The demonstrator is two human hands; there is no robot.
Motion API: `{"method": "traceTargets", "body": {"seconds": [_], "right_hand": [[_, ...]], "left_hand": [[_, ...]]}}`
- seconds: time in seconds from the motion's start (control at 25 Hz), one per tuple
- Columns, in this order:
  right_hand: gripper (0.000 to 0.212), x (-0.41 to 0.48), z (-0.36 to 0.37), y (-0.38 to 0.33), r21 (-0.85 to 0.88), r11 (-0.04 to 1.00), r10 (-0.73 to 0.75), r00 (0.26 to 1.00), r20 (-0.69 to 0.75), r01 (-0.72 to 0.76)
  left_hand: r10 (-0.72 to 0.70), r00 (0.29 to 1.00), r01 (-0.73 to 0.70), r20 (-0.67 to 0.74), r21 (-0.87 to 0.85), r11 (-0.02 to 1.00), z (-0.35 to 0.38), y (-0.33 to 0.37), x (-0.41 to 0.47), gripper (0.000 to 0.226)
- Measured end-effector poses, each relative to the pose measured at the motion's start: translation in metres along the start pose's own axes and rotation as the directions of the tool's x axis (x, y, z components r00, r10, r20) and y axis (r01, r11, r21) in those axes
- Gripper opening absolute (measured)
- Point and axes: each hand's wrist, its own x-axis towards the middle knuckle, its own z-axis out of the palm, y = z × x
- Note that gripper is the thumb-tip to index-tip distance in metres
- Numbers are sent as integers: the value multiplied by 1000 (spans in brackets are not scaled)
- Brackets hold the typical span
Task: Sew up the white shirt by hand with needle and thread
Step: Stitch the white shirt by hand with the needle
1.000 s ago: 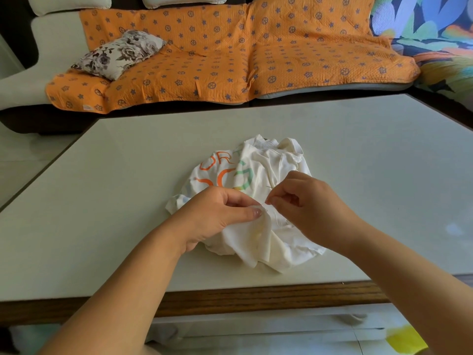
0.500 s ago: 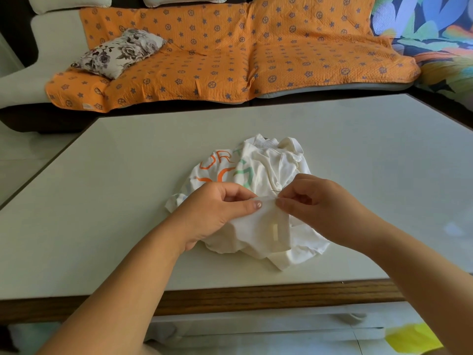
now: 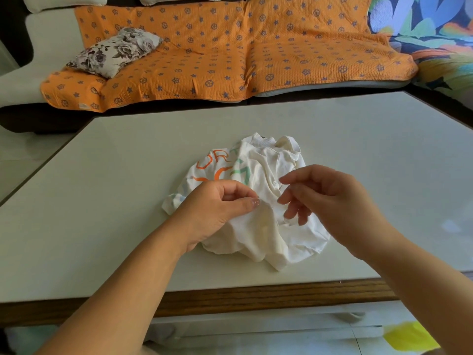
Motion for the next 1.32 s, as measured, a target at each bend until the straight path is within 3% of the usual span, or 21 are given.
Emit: {"method": "traceTargets", "body": {"seconds": [0.08, 0.12, 0.36, 0.6, 1.08, 1.32], "right_hand": [[18, -6, 4, -5, 170, 983, 54, 991, 123, -75], [16, -8, 6, -6, 176, 978, 78, 982, 171, -109], [16, -15, 12, -6, -97, 989, 134, 963, 233, -114], [23, -15, 15, -6, -206, 974, 138, 971, 197, -97], [18, -13, 20, 0, -214, 972, 132, 981, 144, -99], [10, -12, 26, 5, -200, 975, 115, 990, 79, -97]], "left_hand": [[6, 1000, -6, -5, -7, 1000, 1, 0, 0, 8], [8, 1000, -8, -8, -9, 1000, 1, 1, 0, 8], [-6, 1000, 6, -12, -29, 1000, 1, 2, 0, 9], [-15, 1000, 15, -3, -23, 1000, 0, 1, 0, 12], [11, 1000, -11, -9, -3, 1000, 2, 4, -2, 14], [95, 995, -89, -37, 142, 986, 12, 5, -5, 4]]}}
